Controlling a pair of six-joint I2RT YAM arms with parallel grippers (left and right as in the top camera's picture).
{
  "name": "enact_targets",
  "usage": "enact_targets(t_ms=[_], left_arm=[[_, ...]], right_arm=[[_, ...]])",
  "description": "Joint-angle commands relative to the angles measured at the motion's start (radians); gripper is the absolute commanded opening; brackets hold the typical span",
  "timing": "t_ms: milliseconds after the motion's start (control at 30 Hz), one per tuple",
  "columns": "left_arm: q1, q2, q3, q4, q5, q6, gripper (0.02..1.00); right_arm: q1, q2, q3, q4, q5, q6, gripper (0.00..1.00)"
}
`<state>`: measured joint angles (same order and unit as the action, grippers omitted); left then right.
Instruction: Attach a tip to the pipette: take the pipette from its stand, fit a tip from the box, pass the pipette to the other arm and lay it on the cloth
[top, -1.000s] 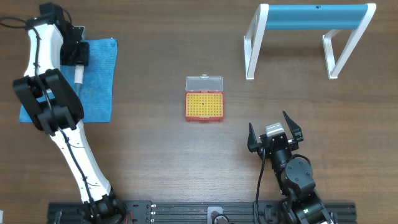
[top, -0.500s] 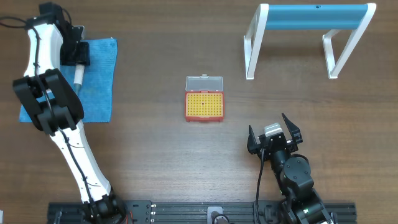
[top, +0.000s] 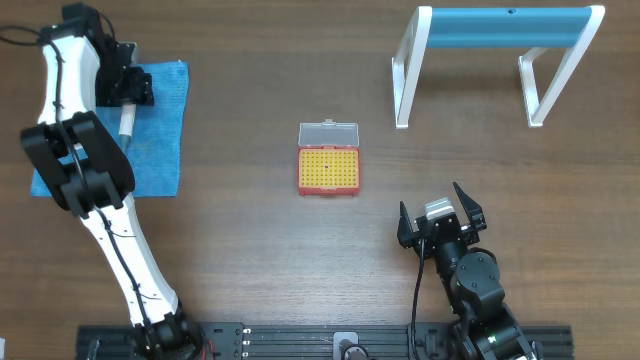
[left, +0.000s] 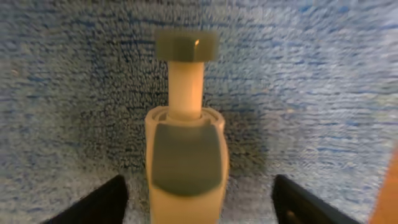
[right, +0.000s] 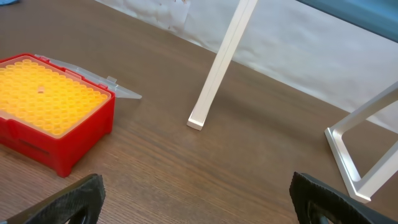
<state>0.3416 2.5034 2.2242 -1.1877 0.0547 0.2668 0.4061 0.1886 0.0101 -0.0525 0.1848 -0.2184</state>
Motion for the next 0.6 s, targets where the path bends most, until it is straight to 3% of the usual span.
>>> enact_targets(t_ms=[33,133,367,600], left_arm=[[0.003,-0.022,0.138,-0.080,0.028,0.000,0.847],[0.003,-0.029,0.229,-0.162,0.029,0.000,0.991],[0.002,-0.100,0.491,-0.330,0.140,0.000,0.998],[-0.054,-0.377,0.529,-0.389,0.137,0.000,0.998]], right_arm=[[0.005,-0.008,-0.006,0.000,0.006,0.019,0.974],[0.005,-0.008,-0.006,0.000,0.006,0.019,0.974],[0.005,-0.008,-0.006,0.000,0.006,0.019,0.974],[0.005,-0.008,-0.006,0.000,0.006,0.019,0.974]])
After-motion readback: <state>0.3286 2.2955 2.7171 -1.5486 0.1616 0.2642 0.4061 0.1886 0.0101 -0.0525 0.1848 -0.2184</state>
